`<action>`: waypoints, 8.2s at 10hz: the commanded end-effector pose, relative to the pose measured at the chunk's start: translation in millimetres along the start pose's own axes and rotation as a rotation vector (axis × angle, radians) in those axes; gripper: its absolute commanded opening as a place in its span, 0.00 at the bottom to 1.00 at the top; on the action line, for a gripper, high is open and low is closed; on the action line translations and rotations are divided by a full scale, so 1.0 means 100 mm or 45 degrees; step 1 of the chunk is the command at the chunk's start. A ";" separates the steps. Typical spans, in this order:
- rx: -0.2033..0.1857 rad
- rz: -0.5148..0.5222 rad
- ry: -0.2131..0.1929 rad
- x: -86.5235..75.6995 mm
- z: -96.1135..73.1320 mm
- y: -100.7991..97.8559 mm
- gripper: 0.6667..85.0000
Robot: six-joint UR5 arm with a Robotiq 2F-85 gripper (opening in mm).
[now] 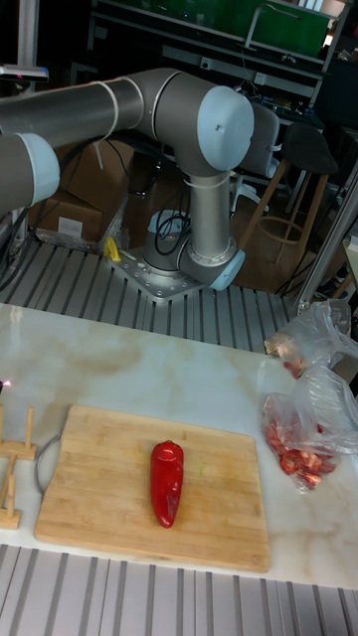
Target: Chop the chili peppers
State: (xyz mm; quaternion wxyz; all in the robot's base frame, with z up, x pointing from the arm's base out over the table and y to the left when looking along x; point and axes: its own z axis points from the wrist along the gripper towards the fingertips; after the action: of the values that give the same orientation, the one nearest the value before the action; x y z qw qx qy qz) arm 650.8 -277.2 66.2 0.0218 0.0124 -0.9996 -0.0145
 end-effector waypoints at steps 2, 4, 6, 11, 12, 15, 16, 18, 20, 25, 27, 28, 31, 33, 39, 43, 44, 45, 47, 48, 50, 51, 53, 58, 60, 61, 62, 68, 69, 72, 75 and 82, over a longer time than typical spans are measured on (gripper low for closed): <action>-0.006 0.001 0.007 0.05 -0.16 0.01 0.01; 0.009 -0.022 0.010 0.07 -0.26 -0.06 0.01; 0.036 -0.042 0.019 0.11 -0.38 -0.16 0.01; 0.030 -0.075 0.027 0.15 -0.88 -0.34 0.01; 0.026 -0.070 0.035 0.16 -0.99 -0.32 0.01; 0.031 -0.226 0.076 0.35 -1.21 -0.15 0.01; 0.033 -0.292 0.080 0.40 -1.27 -0.07 0.01; -0.036 -0.420 0.048 0.46 -1.29 0.22 0.01; -0.026 -0.459 0.012 0.44 -1.27 0.35 0.01; 0.019 -0.787 -0.052 0.55 -1.07 0.73 0.01; 0.051 -0.929 -0.058 0.55 -1.06 0.71 0.01; 0.019 -0.988 -0.065 0.60 -1.08 0.77 0.01; -0.075 -1.096 -0.052 0.75 -1.13 0.92 0.01; 0.029 -1.199 -0.076 0.65 -1.15 0.76 0.01; 0.032 -1.437 0.018 0.78 -1.16 0.64 0.01; 0.103 -1.656 -0.003 0.66 -1.17 0.56 0.01; 0.077 -1.684 -0.022 0.66 -1.16 0.62 0.01; 0.118 -1.743 0.001 0.65 -1.17 0.54 0.01; 0.078 -1.753 0.006 0.70 -1.16 0.59 0.01; 0.070 -1.764 -0.006 0.68 -1.16 0.65 0.01; 0.089 -1.769 -0.001 0.59 -1.16 0.86 0.01; 0.109 -1.759 0.036 0.58 -1.21 0.92 0.01; 0.086 -1.764 0.036 0.50 -1.23 1.21 0.01; 0.056 -1.725 0.034 0.33 -1.18 1.93 0.01; 0.080 -1.740 0.046 0.34 -1.10 2.01 0.01; 0.120 -1.773 0.075 0.34 -1.11 1.91 0.01; 0.185 -1.805 0.107 0.31 -1.12 1.78 0.01; 0.133 -1.899 0.000 0.14 -1.11 2.06 0.01; 0.131 -1.880 0.001 0.04 -1.16 2.18 0.01; 0.105 -1.859 -0.001 -0.20 -1.19 2.54 0.01; 0.060 -1.885 -0.008 -0.20 -1.04 2.86 0.01; 0.088 -1.968 0.013 -0.17 -0.82 3.13 0.01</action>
State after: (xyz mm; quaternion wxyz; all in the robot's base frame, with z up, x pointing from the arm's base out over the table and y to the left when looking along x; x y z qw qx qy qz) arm 662.7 23.3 163.9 0.0119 0.7042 -0.7099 0.0039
